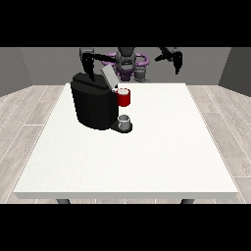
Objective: Insert the coffee pod into the coffee machine and close the lid
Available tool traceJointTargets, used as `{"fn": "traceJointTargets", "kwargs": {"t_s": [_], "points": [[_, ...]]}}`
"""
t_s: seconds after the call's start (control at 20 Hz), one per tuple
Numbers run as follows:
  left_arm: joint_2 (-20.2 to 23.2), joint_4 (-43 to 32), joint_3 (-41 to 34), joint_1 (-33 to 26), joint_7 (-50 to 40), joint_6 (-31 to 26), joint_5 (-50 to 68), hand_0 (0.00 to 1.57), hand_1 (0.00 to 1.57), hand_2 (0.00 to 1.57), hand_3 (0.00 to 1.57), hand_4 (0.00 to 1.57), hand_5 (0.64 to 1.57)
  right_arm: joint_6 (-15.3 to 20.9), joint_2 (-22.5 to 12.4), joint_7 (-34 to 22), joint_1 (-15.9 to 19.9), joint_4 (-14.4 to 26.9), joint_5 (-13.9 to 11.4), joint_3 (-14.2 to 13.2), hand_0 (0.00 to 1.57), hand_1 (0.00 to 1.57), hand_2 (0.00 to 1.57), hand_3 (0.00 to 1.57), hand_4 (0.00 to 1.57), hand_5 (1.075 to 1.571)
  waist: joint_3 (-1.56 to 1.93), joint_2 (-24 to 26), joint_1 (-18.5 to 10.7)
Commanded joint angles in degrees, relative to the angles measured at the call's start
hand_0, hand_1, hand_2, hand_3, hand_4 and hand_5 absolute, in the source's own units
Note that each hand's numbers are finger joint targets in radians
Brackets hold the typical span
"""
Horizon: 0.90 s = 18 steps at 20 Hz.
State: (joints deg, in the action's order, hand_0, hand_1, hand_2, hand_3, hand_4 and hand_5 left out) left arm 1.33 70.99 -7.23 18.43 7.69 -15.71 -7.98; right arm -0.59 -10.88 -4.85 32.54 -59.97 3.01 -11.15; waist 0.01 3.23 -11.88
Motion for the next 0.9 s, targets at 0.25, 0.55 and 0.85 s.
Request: {"fn": "traceJointTargets", "kwargs": {"t_s": [0.25, 0.55, 0.85], "points": [[2.0, 8.8, -1.5, -2.3, -5.7, 0.5, 4.0, 0.0, 0.0, 0.0, 0.0, 0.36, 1.571, -0.3, 1.5, 1.7, 4.1, 2.2, -1.7, 3.2, 0.0, 0.0, 0.0, 0.0, 0.0, 1.571, -0.01, -3.2, 2.2], [2.4, 10.8, -0.1, -6.6, -1.7, 2.5, 1.9, 0.0, 0.0, 0.0, 0.0, 0.32, 1.571, 0.3, 2.8, 1.5, 6.1, 2.7, -3.1, 5.2, 0.0, 0.0, 0.0, 0.0, 0.13, 1.571, -0.01, -4.0, 3.3], [4.5, 10.1, -1.1, -5.4, -2.5, 1.0, 2.9, 0.0, 0.0, 0.0, 0.0, 0.36, 1.571, -0.4, 1.5, 0.9, 13.3, 3.4, -3.6, 5.3, 0.0, 0.0, 0.0, 0.0, 0.16, 1.571, -0.02, -7.2, 1.4]]}}
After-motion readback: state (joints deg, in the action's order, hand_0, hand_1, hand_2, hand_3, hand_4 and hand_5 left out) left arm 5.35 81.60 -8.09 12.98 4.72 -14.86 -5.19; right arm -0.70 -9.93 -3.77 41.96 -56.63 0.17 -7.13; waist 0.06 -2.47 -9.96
